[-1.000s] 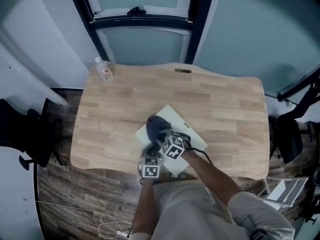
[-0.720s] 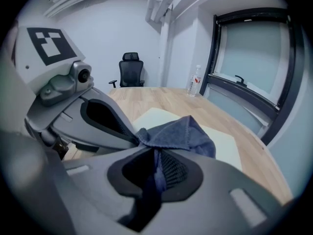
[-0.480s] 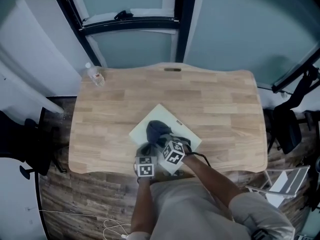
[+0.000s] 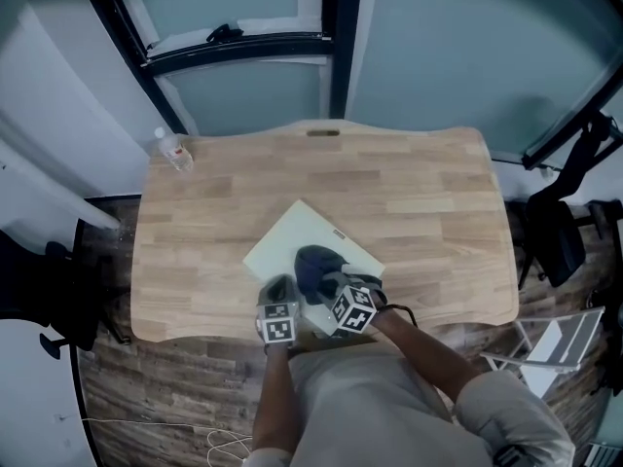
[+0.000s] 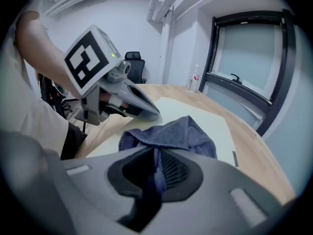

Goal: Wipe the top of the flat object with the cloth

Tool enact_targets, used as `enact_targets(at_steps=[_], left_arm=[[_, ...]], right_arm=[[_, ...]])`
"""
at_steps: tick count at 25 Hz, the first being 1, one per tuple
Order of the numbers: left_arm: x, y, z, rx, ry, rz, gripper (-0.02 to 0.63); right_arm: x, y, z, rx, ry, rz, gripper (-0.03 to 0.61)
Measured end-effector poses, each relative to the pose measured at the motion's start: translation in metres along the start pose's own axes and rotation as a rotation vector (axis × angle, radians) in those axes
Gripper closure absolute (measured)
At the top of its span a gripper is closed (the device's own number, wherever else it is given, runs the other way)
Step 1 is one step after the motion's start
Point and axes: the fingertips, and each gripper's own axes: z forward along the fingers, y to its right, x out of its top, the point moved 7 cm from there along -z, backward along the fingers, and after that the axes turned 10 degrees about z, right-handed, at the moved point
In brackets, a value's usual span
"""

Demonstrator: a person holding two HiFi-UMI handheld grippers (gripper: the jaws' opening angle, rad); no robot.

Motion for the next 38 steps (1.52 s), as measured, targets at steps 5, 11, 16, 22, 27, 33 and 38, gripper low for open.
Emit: enact_targets(at_steps=[5, 11, 16, 22, 27, 33, 38], left_arm=[[0.000, 0.002, -0.001, 0.016, 0.001, 0.015, 0.606], [0.001, 0.003, 0.001, 0.032, 0.001, 0.022, 0.606], [-0.002, 0.005, 0.001, 0.030, -0.005, 0.019, 0.606], [0.001, 0.007, 0.002, 0.034, -0.011, -0.017, 0.606], [0.000, 0.008, 0.001, 0.044, -0.012, -0.026, 0.606], [-0.001, 0.009, 0.000, 0.050, 0.001, -0.067, 0.606], [-0.001, 0.009, 0.000, 0.055, 0.005, -0.085, 0.606]], right_arm=[[-0.020, -0.010, -0.020, -0.005, 0.003, -0.019, 0.541], [-0.037, -0.018, -0.035, -0.008, 0.014, -0.019, 0.541], [-0.051, -0.029, -0.049, 0.002, 0.034, 0.008, 0.541], [-0.065, -0.033, -0.060, -0.017, 0.063, 0.060, 0.541], [-0.065, -0.042, -0.061, -0.039, 0.020, -0.032, 0.541], [-0.052, -0.068, -0.051, 0.057, -0.047, -0.188, 0.540], [-0.036, -0.089, -0.035, 0.169, -0.071, -0.254, 0.538]])
